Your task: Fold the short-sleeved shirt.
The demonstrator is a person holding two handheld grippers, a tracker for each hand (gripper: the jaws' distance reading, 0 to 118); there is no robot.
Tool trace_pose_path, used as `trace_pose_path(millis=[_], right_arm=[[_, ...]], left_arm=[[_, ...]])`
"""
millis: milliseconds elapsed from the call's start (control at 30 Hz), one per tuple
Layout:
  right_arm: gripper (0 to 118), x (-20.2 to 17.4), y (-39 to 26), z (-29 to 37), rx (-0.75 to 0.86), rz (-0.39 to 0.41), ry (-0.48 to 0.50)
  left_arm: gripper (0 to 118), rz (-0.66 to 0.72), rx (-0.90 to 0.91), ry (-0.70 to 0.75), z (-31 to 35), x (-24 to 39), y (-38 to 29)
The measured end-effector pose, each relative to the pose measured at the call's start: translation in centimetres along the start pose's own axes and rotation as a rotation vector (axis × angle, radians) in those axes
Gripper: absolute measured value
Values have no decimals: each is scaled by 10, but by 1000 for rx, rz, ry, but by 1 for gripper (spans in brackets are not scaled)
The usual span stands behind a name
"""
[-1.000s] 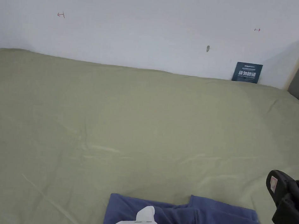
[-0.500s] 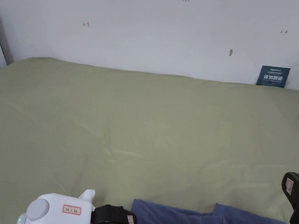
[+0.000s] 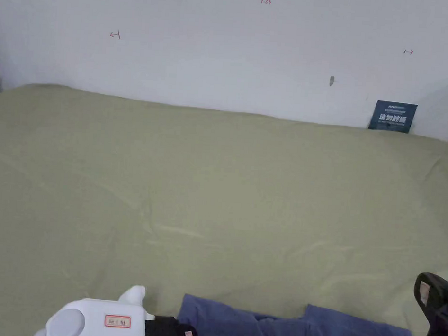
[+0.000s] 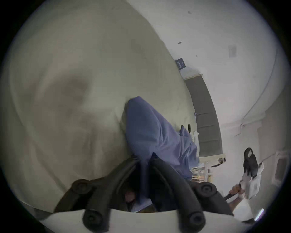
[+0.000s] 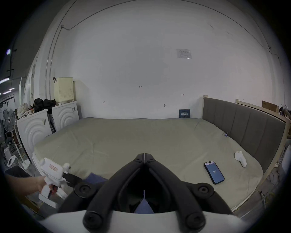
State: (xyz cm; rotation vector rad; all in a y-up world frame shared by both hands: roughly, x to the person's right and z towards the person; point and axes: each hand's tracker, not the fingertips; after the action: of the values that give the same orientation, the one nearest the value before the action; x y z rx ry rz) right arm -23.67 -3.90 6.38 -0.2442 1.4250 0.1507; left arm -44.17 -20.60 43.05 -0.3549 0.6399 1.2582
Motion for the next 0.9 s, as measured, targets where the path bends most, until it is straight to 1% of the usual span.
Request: trace_pose_path(millis=[33, 67, 167, 233, 267, 300, 367, 400, 467, 500, 567, 633, 700, 900], right_arm=[[0, 1, 0, -1, -4, -1, -4], [0, 2, -1, -3, -7, -4, -5], [0, 1, -2, -7, -13, -15, -3], [0, -2, -2, -10, -16, -12, 3], [0, -4, -2, -11, -17, -9, 6], [0, -6, -1, -13, -20, -7, 14], [0, -10, -1, -15, -21, -5, 23], [0, -12, -1, -17, -21, -3, 28], [0, -16, -1, -21, -23, -2, 37], [0, -19, -1, -23, -26, -2, 42], [0, -23, -2, -26, -29, -6, 54], [0, -28, -2, -26, -36, -5, 69], [0, -32, -2, -23, -36, 11, 78], [0, -29, -4, -13, -40, 31, 63]], left_arm=[[8, 11, -2, -31, 6, -18, 11], [8, 14, 7, -31, 20, -18, 18], [8, -71, 107, 62, 71, -19, 46], [8, -95, 145, 107, 112, -24, 63], [8, -97, 159, 150, 129, -24, 67], [8, -128, 172, 207, 147, -11, 72], [9, -163, 203, 322, 177, -7, 76], [9, -160, 209, 368, 188, -3, 76], [9, -198, 217, 418, 195, 6, 75], [9, -220, 222, 440, 193, 12, 72], [9, -214, 213, 406, 179, 18, 68], [9, -211, 207, 311, 156, 25, 66], [9, -229, 173, 257, 123, 38, 66], [9, -302, 19, 243, 19, 58, 74]])
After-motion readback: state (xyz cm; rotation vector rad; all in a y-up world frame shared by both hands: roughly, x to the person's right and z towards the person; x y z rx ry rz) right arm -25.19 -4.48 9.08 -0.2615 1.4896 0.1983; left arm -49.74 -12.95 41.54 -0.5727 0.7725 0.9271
